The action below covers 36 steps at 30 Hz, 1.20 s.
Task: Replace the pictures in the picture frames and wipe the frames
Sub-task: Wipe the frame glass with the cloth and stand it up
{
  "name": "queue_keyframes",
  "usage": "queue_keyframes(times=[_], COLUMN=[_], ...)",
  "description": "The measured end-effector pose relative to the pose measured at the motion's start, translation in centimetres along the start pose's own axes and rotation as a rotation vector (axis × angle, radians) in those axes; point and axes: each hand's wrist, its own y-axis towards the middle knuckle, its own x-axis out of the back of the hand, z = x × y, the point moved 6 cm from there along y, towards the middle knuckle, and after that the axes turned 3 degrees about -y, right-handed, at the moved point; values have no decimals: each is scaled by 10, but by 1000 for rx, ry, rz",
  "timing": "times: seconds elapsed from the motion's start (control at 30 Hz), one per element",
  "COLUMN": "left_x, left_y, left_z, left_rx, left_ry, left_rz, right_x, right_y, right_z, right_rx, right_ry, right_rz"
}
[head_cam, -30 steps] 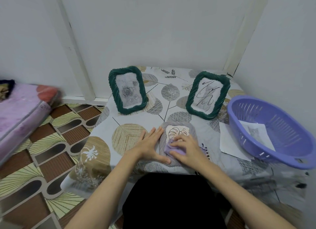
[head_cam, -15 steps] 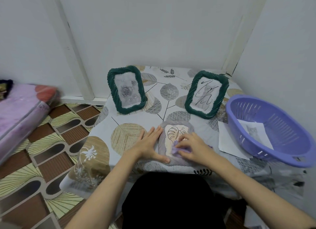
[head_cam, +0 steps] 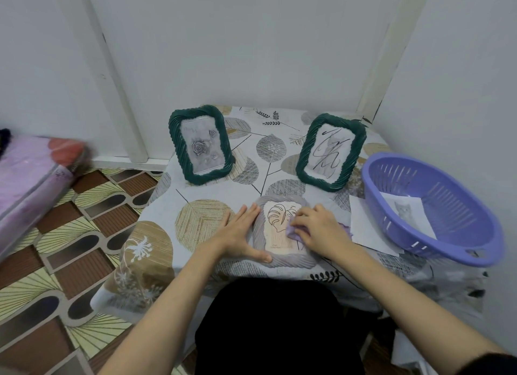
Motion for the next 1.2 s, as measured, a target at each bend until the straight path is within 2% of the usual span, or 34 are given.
queue_keyframes(times=[0.13, 0.2, 0.33, 0.43, 0.53, 0.63, 0.73, 0.77, 0.83, 0.93, 1.03, 1.13, 1.2], left_x=[0, 0, 0, 1, 0, 0, 1, 1, 1, 1, 1, 0, 0], left_y=[-1, -2, -3, -3, -3, -2, -1, -1, -2, -2, 0, 1, 2], left_z=[0, -1, -2, -2, -3, -2, -2, -2, -2, -2, -3, -1, 2], left_rx=[-2, -2, 4, 1, -5, 3, 8, 6, 2, 0, 1, 2, 3], left_ry=[-16, -16, -6, -15, -12, -10, -6, -7, -9, -1, 17, 14, 11], left_rz=[2, 7, 4, 0, 13, 17, 11, 9, 6, 10, 21, 23, 20], right_x=[0, 6, 0, 1, 8, 3, -7, -10, -15, -10, -2, -11, -22], right_y=[-24, -23, 0, -11, -26, -4, 15, 12, -5, -28, -5, 25, 25], right_z=[6, 0, -1, 8, 9, -3, -4, 0, 10, 3, -11, -3, 12], right_rx=[224, 230, 77, 166, 247, 41, -134, -137, -18, 111, -31, -214, -161], right_ry=[-7, -46, -110, -76, -185, -168, -76, -22, 40, -3, -13, 115, 133], right_rz=[7, -12, -42, -33, -2, 67, -20, -51, -113, -135, -159, -169, -180])
